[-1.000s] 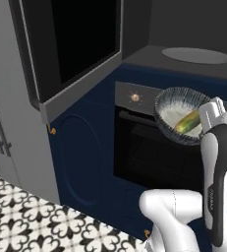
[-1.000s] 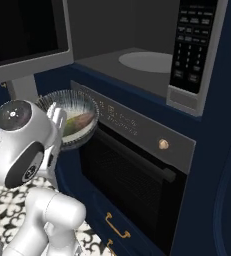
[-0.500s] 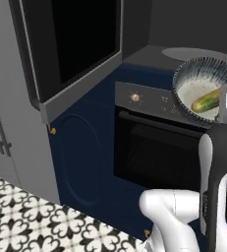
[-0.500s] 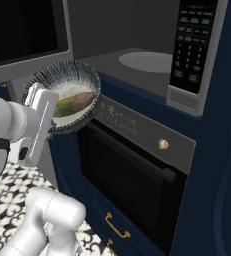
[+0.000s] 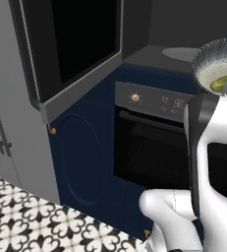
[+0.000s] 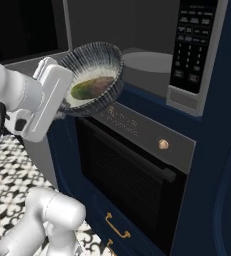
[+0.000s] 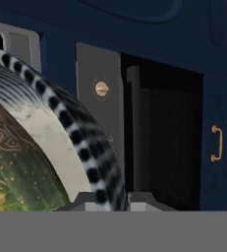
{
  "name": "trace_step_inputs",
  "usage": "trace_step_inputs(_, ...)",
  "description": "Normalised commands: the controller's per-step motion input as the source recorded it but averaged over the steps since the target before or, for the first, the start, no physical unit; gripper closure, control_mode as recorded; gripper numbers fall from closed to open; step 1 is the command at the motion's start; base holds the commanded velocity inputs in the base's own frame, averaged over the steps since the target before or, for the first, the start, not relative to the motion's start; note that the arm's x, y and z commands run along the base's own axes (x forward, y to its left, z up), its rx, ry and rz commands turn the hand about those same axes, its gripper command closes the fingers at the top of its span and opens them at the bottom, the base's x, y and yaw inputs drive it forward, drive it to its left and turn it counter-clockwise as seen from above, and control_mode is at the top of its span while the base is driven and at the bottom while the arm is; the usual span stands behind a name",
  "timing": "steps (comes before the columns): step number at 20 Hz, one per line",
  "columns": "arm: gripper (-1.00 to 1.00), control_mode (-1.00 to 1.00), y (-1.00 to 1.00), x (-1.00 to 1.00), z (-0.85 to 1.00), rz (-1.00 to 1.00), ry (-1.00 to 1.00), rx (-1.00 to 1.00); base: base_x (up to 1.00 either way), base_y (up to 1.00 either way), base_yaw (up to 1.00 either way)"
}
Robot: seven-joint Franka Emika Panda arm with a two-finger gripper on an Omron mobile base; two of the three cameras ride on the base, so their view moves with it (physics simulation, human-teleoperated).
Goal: Pick the cucumber from the sink and place it in the bowl. Then pick the bowl and place it in the microwave. Then close the microwave door and press the start button.
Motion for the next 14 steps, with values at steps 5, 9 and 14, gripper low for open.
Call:
trace_step_inputs(5, 1.0, -1.0, -0.16, 0.46, 0.28, -0.05, -0.13, 0.07, 0.0, 0.0, 0.0)
trace_step_inputs(9, 1.0, -1.0, -0.16, 0.5, 0.4, 0.0, -0.12, 0.11, 0.0, 0.0, 0.0)
trace_step_inputs(14, 1.0, -1.0, -0.12, 0.41, 0.4, 0.0, -0.04, 0.1, 0.0, 0.0, 0.0)
